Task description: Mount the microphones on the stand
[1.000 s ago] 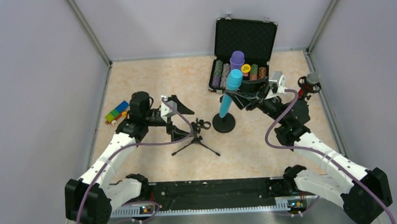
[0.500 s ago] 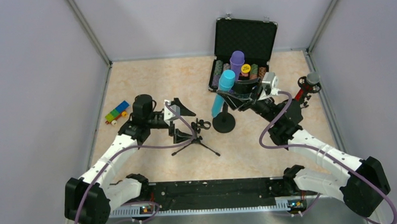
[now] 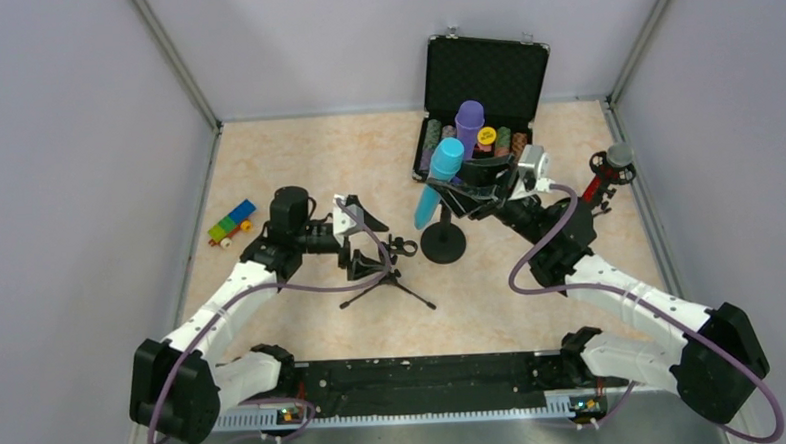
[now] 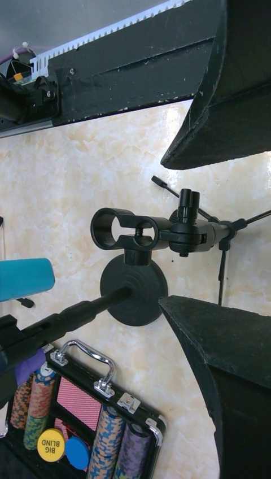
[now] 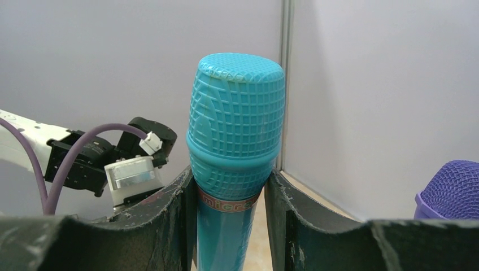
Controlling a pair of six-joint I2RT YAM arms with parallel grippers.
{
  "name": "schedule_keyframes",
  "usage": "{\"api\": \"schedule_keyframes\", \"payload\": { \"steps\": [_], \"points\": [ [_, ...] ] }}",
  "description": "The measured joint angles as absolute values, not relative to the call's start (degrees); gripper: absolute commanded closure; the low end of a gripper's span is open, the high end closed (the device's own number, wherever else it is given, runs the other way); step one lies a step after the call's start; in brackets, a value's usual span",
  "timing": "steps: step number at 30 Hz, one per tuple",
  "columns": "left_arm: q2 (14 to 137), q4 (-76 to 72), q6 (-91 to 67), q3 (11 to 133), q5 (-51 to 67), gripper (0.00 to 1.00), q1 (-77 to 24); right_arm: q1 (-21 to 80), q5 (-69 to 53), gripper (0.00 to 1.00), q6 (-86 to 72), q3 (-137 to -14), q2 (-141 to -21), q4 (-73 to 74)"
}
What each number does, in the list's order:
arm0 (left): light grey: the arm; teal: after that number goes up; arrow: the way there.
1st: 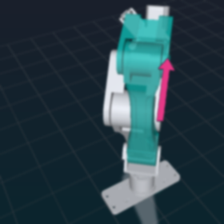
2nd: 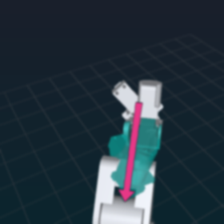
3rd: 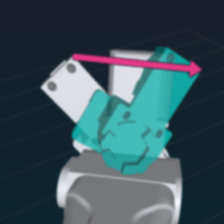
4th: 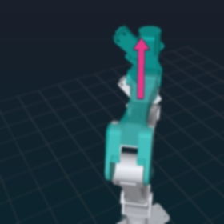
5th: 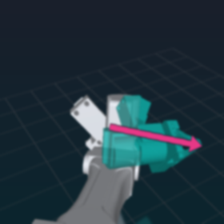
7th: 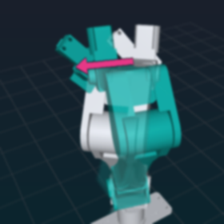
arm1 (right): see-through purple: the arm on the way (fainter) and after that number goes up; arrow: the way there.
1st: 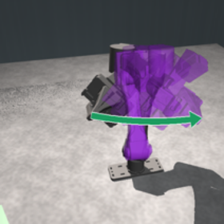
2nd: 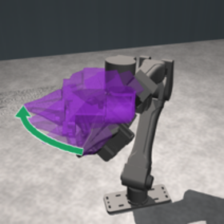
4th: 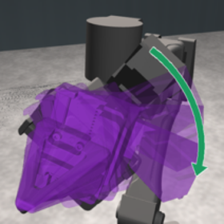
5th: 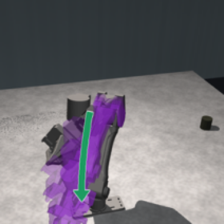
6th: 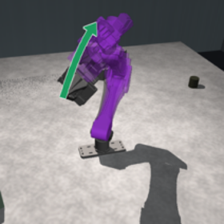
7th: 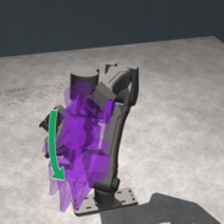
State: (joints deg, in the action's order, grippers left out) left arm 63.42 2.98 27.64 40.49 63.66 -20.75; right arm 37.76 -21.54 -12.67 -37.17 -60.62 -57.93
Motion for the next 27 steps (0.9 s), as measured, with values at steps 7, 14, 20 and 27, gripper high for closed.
{"api": "schedule_keyframes", "payload": {
  "steps": [7,14,20,27],
  "points": [
    [64.6,3.0,27.3,40.5,62.1,0.29,-20.8,37.8,-21.9,1.0,-13.2,-36.8,-60.7,-59.7],
    [65.5,3.0,26.9,40.5,61.2,0.37,-20.9,37.8,-22.3,1.0,-14.0,-35.3,-61.8,-60.9],
    [65.5,3.0,26.7,40.5,61.9,0.49,-21.2,37.9,-22.9,1.0,-14.7,-35.2,-62.4,-61.4],
    [65.7,3.0,27.3,40.5,62.6,0.62,-21.2,38.4,-24.2,1.0,-15.3,-33.7,-62.4,-64.2]
  ]
}}
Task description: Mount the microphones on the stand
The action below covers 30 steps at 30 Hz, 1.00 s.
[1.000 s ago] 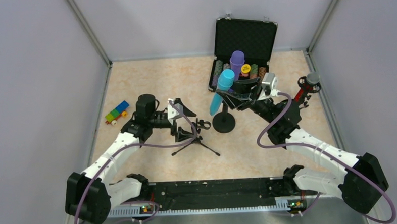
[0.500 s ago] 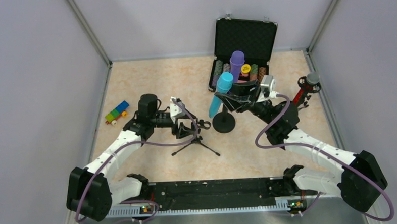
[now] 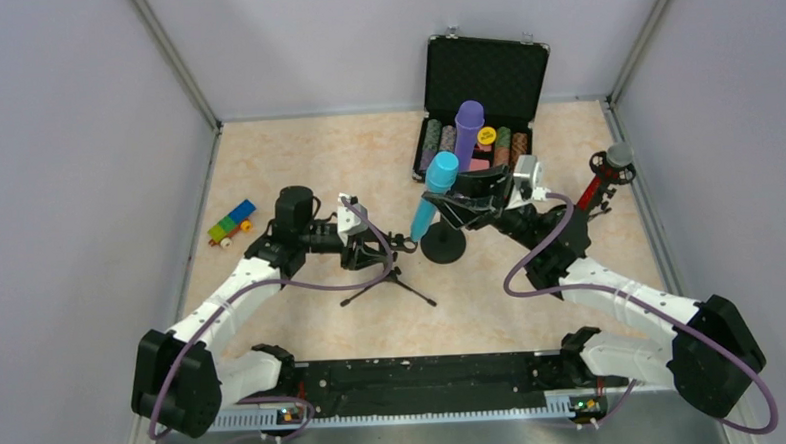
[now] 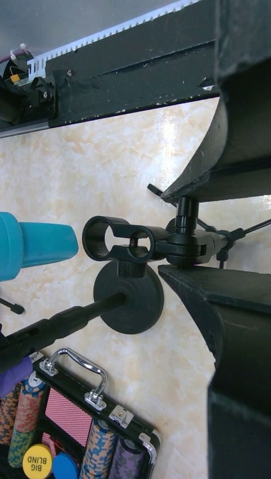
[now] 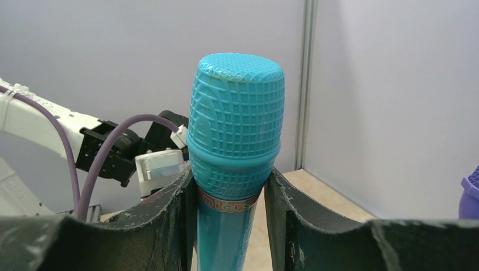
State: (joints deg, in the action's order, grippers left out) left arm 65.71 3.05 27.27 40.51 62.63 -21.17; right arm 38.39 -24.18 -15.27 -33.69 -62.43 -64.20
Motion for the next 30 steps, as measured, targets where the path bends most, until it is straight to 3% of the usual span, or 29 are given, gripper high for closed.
{"api": "schedule_keyframes", "payload": {
  "steps": [30],
  "points": [
    [66.2,5.0,29.4,41.4,63.2,0.67,-21.4,40.1,-24.6,1.0,-14.0,-31.0,-64.4,-65.2]
  ]
}}
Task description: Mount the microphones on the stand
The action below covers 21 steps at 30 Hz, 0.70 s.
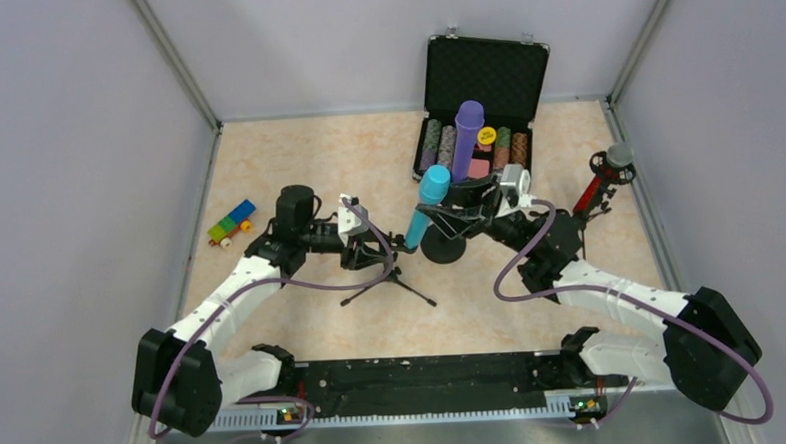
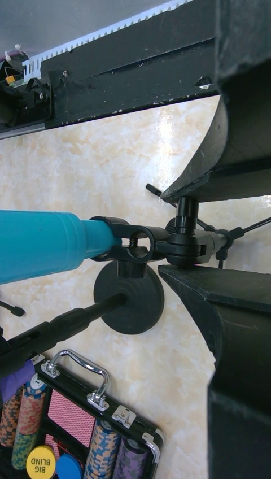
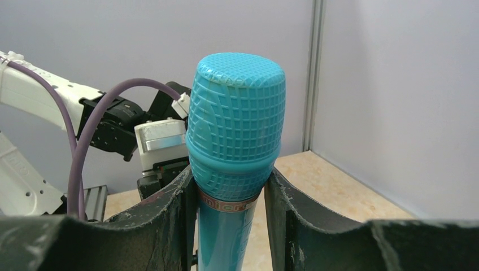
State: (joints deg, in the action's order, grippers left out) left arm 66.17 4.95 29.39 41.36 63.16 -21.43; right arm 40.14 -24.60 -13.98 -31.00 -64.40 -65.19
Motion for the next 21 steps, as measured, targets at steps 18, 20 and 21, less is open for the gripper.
{"api": "schedule_keyframes", "payload": {
  "steps": [18,20,21],
  "points": [
    [67.0,6.2,30.3,42.3,63.4,0.83,-21.5,41.9,-22.3,1.0,-11.8,-30.8,-66.1,-65.5],
    [67.0,6.4,30.4,42.4,63.5,0.83,-21.5,42.2,-22.0,1.0,-11.3,-30.8,-66.2,-65.3],
    [67.0,6.5,30.5,42.4,63.4,0.83,-21.5,42.3,-21.8,1.0,-11.0,-30.8,-66.3,-65.3]
  ]
}}
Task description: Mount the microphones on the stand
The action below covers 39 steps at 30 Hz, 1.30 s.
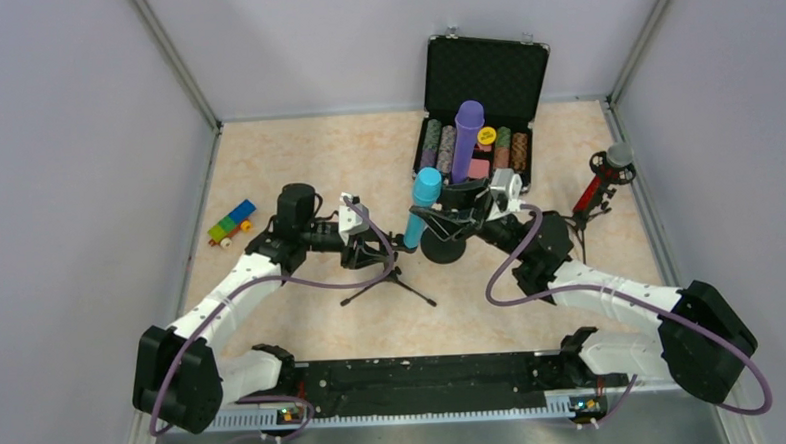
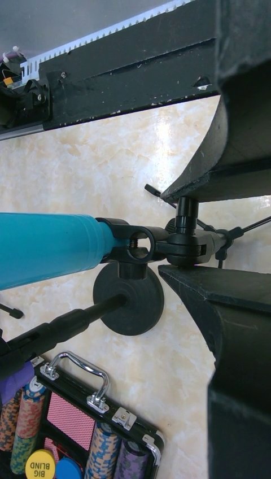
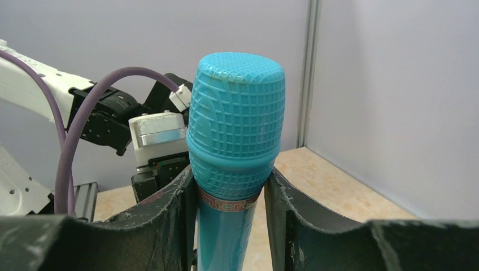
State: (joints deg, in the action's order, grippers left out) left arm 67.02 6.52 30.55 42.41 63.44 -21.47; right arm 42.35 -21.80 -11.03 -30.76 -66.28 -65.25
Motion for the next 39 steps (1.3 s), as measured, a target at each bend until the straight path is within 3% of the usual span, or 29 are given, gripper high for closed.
{"api": "schedule_keyframes", "payload": {
  "steps": [39],
  "points": [
    [67.8,8.5,32.9,43.4,64.1,0.85,-21.5,46.2,-17.0,1.0,-6.2,-28.4,-66.9,-68.2]
  ]
}}
